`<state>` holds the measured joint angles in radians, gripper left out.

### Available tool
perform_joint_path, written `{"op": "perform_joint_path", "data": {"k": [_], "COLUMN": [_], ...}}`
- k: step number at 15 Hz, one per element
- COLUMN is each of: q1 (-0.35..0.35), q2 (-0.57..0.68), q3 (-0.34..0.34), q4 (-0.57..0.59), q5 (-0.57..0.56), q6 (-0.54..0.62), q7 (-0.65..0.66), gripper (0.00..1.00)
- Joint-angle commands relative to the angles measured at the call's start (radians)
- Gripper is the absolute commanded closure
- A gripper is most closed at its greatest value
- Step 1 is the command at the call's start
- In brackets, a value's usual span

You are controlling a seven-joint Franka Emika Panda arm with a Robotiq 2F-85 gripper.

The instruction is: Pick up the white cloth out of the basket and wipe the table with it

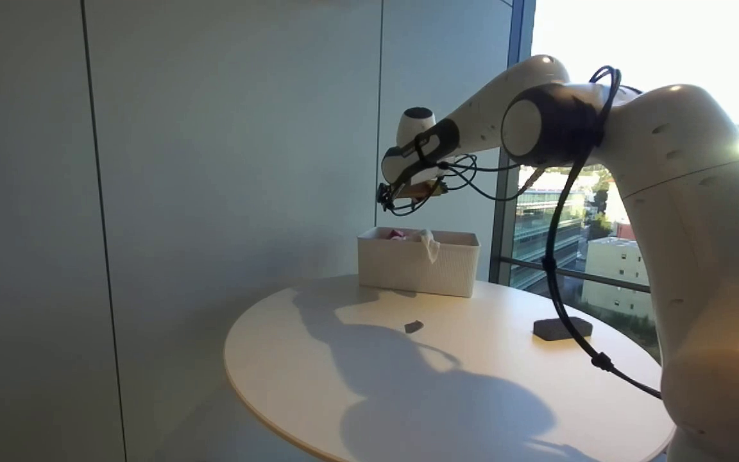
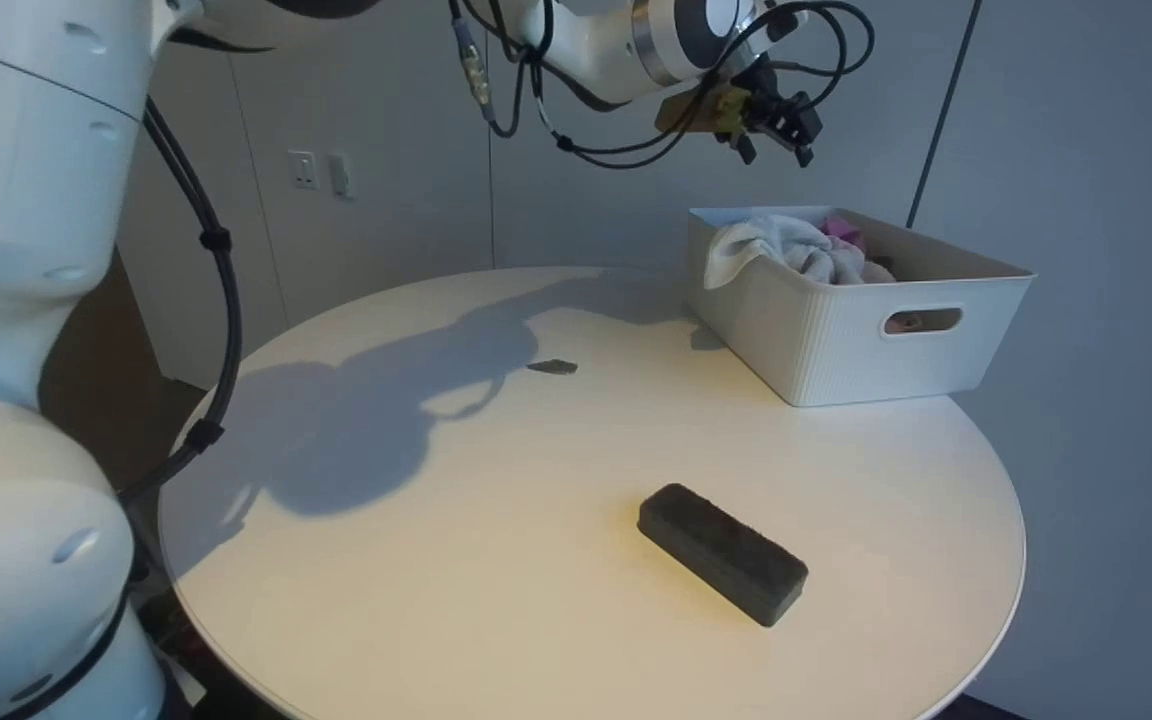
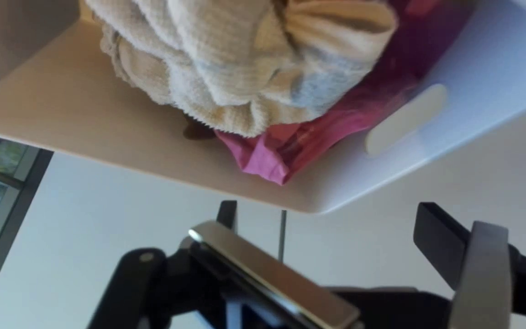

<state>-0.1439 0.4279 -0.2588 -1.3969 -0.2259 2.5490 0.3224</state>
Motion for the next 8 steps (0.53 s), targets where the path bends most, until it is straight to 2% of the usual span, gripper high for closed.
{"op": "perform_joint_path", "data": {"k": [1, 4, 8], "q1": [-0.020, -0.028, -0.024], "q2": [-0.226, -0.358, -0.538], "q3": [0.095, 0.131, 0.114], "q4": [-0.242, -0.396, -0.613], "q5": [0.142, 0.295, 0.469], "q6": [-0.075, -0.168, -0.341], "q7": [-0.154, -0.269, -0.425], "gripper": [0.00, 0.00, 0.00]}}
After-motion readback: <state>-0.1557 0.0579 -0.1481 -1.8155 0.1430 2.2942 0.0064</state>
